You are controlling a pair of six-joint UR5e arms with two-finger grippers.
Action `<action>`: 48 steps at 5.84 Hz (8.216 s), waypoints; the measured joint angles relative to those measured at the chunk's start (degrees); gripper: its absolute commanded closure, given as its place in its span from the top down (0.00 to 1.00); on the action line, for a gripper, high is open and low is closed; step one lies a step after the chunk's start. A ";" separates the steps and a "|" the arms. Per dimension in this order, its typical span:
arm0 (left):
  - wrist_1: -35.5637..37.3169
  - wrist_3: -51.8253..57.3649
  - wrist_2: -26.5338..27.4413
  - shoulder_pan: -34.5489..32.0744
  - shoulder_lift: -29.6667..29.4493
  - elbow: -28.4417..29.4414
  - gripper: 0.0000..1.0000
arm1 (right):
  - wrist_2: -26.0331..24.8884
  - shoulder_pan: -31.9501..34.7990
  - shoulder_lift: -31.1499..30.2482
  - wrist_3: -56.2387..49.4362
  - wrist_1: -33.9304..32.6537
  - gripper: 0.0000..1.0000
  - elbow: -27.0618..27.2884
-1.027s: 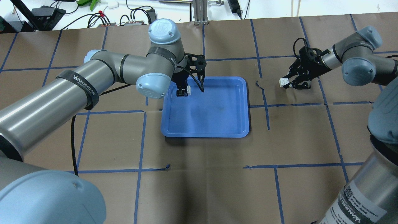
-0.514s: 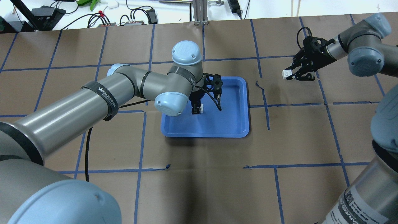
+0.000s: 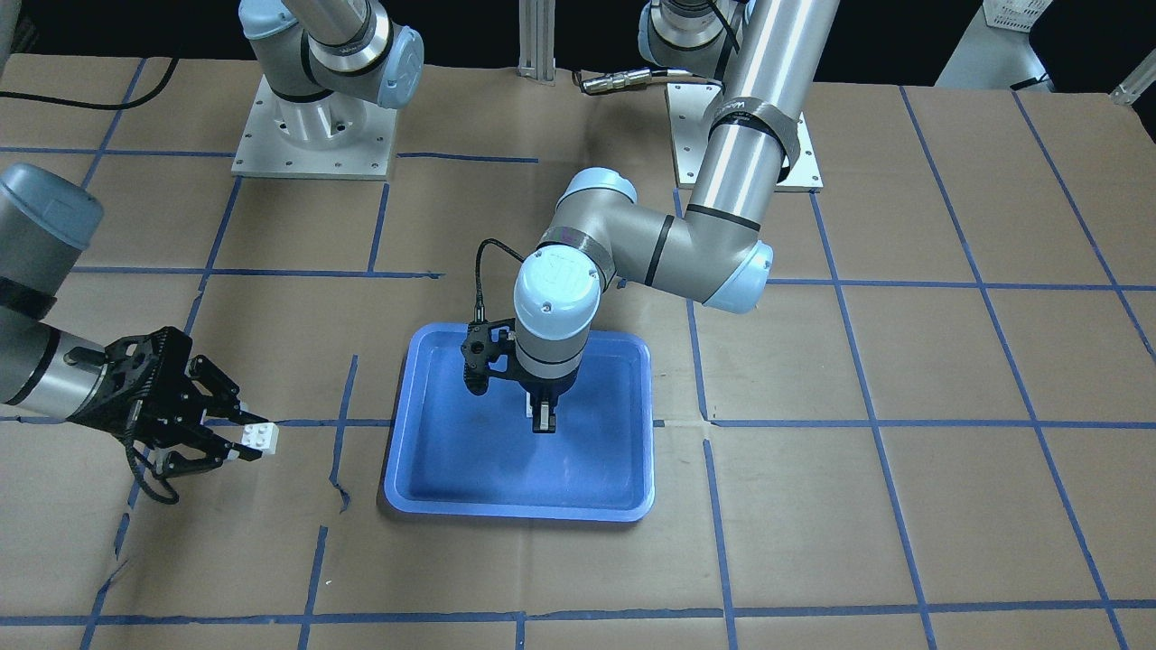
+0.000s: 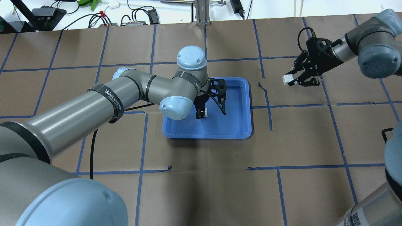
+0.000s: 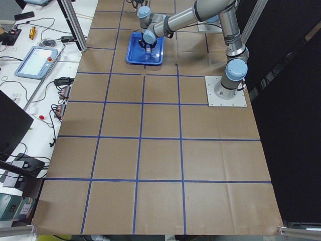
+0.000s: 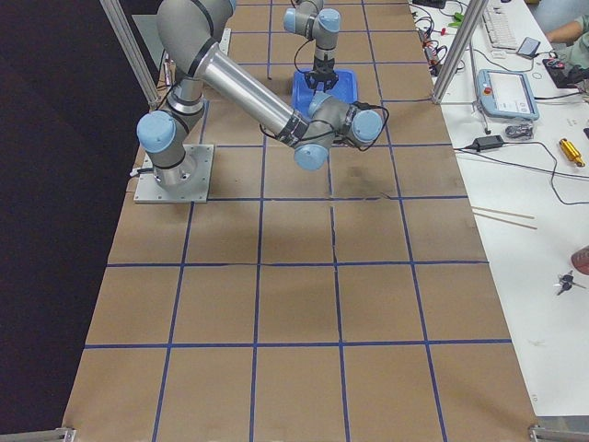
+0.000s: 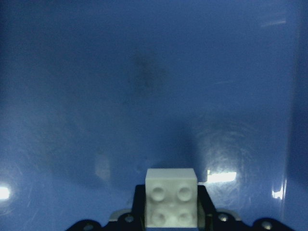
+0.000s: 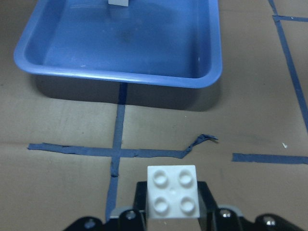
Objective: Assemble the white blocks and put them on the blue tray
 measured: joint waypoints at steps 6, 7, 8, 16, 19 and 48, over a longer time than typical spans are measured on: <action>-20.72 -4.27 -1.79 5.88 16.36 2.61 0.98 | 0.50 13.28 -4.25 16.67 -22.90 0.19 15.38; -27.45 -6.72 -1.77 7.24 20.92 2.90 0.98 | 0.47 17.54 -3.61 25.65 -29.79 0.19 16.21; -31.22 -12.56 -0.47 7.81 24.12 3.03 0.98 | 0.43 20.96 -2.51 33.32 -35.21 0.19 16.51; -25.83 -72.43 2.34 13.80 32.15 3.56 0.99 | 0.12 26.81 4.65 43.28 -47.22 0.19 16.75; -26.25 -74.88 2.11 16.08 32.42 5.26 0.99 | 0.15 27.59 4.78 43.36 -47.37 0.19 17.33; -30.52 -69.59 0.90 18.74 32.25 7.90 1.00 | -10.53 27.73 -2.83 52.09 -30.05 1.00 11.13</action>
